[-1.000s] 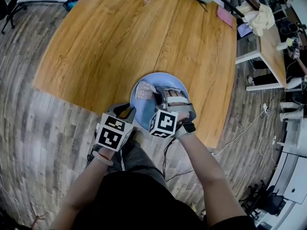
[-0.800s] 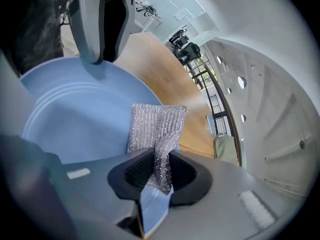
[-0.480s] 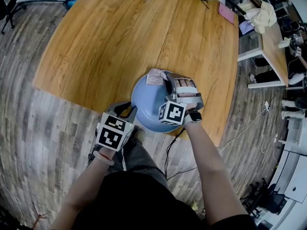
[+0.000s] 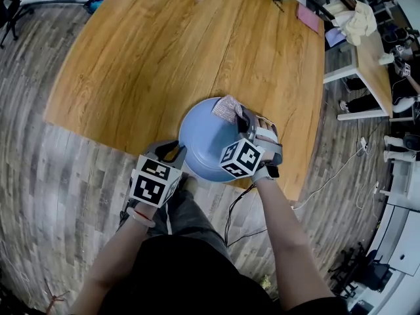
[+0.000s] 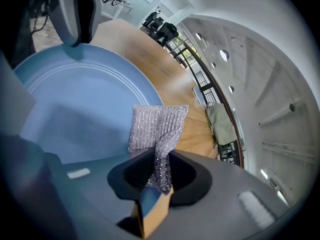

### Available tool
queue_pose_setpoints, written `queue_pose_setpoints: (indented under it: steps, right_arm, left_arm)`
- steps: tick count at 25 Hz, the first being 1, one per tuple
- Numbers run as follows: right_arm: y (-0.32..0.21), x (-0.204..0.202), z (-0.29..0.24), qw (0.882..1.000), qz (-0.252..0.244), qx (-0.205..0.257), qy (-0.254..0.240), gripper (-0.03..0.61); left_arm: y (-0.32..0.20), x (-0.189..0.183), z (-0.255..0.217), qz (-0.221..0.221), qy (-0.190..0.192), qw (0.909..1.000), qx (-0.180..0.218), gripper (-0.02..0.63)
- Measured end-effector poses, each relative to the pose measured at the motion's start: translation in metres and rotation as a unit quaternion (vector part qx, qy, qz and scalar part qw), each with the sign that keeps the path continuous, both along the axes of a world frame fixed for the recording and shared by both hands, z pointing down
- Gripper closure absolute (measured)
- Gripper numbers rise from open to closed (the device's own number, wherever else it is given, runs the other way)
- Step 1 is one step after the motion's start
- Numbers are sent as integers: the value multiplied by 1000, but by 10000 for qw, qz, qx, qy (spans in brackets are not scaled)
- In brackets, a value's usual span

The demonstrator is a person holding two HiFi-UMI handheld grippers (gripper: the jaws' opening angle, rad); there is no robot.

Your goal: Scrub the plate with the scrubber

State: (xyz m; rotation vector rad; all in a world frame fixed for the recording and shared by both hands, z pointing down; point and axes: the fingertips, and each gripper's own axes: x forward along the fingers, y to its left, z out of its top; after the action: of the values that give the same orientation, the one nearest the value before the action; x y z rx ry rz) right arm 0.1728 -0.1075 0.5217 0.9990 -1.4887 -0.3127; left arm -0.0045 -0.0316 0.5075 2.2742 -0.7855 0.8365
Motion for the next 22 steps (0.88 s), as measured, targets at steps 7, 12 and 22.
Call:
queue_pose_setpoints:
  steps: [7,12,22]
  right_arm:
    - [45,-10,1,9985,255,-370,-310,506]
    - [79,-39,3,9973,-3,-628,-379,506]
    - [110,-76,7,9910,-738,-1111,-128,505]
  left_arm:
    - [0,0,1,-19,3,10000,-14,537]
    - [1,0,2,-18,22,10000,-15,537]
    - [0,-1,2,-29,23,10000,-40,537]
